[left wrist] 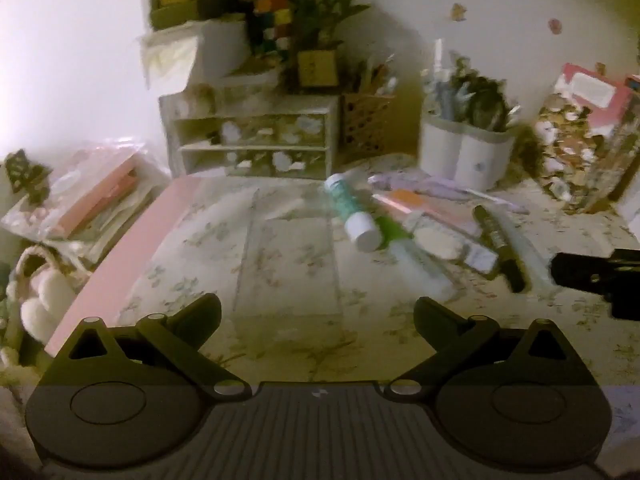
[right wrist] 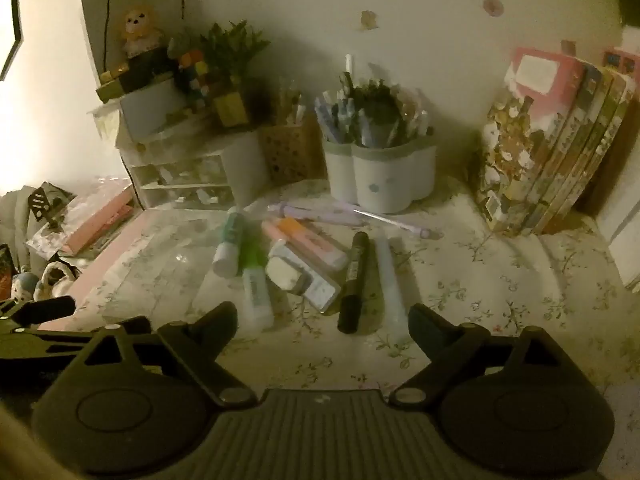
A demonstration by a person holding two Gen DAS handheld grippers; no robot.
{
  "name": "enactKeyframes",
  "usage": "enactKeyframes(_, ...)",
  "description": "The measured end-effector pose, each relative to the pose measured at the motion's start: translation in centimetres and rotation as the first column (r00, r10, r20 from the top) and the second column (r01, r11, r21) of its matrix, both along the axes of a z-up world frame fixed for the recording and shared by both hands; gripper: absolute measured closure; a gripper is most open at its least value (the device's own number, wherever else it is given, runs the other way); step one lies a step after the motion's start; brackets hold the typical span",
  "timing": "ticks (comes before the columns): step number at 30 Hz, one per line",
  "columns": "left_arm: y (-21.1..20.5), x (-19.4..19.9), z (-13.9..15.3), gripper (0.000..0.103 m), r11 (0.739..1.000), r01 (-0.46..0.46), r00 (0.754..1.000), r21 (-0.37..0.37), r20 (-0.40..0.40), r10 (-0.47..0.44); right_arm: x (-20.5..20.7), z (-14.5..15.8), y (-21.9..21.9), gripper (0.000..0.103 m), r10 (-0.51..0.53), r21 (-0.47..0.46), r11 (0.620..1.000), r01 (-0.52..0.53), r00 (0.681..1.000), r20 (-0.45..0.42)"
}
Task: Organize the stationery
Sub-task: 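Position the clear acrylic tray with the left tool while the right tool approaches the stationery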
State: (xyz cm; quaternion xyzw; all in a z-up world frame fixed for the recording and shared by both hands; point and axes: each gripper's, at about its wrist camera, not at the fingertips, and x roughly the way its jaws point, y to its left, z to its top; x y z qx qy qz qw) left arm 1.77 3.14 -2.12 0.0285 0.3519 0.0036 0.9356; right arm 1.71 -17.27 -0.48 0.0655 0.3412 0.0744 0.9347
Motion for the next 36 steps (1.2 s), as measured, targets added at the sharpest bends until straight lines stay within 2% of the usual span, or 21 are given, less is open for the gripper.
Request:
enactKeyframes(5,0.8,0.6,-0.7,0.005,0.999,-0.034,0.999,0.013,-0.016,0.034,0.7,-0.4,0.0,0.022,0.014,0.026,1.0,-0.014,1.0,-0.005)
enactKeyframes(12,1.1,0.9,-2.0,0.005,0.998,-0.054,0.998,0.017,-0.033,0.055,1.4,-0.5,0.4,0.021,0.014,0.0,1.0,-0.014,1.0,-0.004)
enactKeyframes(22,0.4,1.2,-1.3,0.005,0.999,-0.039,0.999,0.037,-0.011,0.039,1.7,-0.3,0.5,0.017,-0.003,-0.017,1.0,0.003,1.0,-0.005)
enactKeyframes(30,0.6,2.0,-2.8,0.005,0.996,-0.066,0.997,0.065,-0.03,0.068,2.5,-0.1,0.8,0.017,-0.015,-0.024,1.0,0.014,1.0,-0.006)
enactKeyframes(36,1.1,2.3,-3.8,0.005,0.993,-0.091,0.995,0.071,-0.027,0.093,3.4,-0.2,0.3,0.017,-0.022,0.014,1.0,0.022,0.999,-0.024)
